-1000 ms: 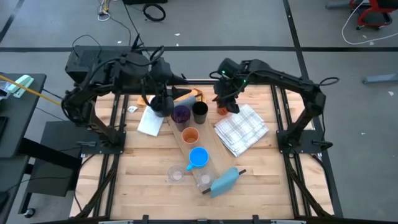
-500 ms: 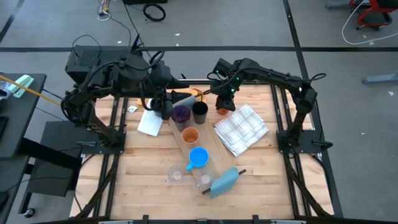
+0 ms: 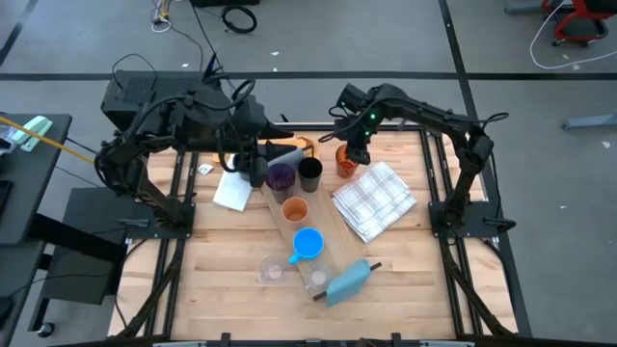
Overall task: Stack small to large cups/mugs on shelf
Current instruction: Put the dark orange cup on the shelf
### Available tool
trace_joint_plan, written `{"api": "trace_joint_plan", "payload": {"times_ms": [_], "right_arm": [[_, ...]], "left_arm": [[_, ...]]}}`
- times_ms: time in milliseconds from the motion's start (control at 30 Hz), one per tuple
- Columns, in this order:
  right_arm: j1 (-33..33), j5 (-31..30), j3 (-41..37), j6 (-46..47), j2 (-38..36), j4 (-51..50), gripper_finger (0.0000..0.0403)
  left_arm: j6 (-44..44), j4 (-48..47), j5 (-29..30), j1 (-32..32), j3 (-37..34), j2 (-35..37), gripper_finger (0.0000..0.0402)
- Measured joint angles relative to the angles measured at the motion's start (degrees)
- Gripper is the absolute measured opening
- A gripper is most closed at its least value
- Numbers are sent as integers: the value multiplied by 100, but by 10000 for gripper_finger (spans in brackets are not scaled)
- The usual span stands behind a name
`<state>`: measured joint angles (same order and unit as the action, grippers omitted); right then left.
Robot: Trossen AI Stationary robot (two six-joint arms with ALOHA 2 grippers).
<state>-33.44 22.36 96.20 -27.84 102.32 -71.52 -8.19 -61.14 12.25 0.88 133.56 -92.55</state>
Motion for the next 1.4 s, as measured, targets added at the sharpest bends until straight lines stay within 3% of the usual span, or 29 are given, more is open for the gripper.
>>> {"api": "trace_joint_plan", "payload": {"times_ms": [300,567,667,833,1200,1400], "right_arm": [[134,-752,-968,20,-4,159,102],[285,-799,-1632,88,-4,674,102],[329,-908,-1601,127,-4,833,92],[328,-1161,-1355,46,-22,897,14],[371,-1580,-810,95,-404,310,4],[1008,-1594,-348,673,-1122,-119,4]], "left_arm": [[36,-2,20,-46,0,0,146],[164,-4,85,-44,0,0,152],[199,-7,110,-44,0,0,148],[291,-18,216,-45,0,0,140],[444,-92,345,-177,0,0,144],[474,-90,347,-366,0,0,138]]}}
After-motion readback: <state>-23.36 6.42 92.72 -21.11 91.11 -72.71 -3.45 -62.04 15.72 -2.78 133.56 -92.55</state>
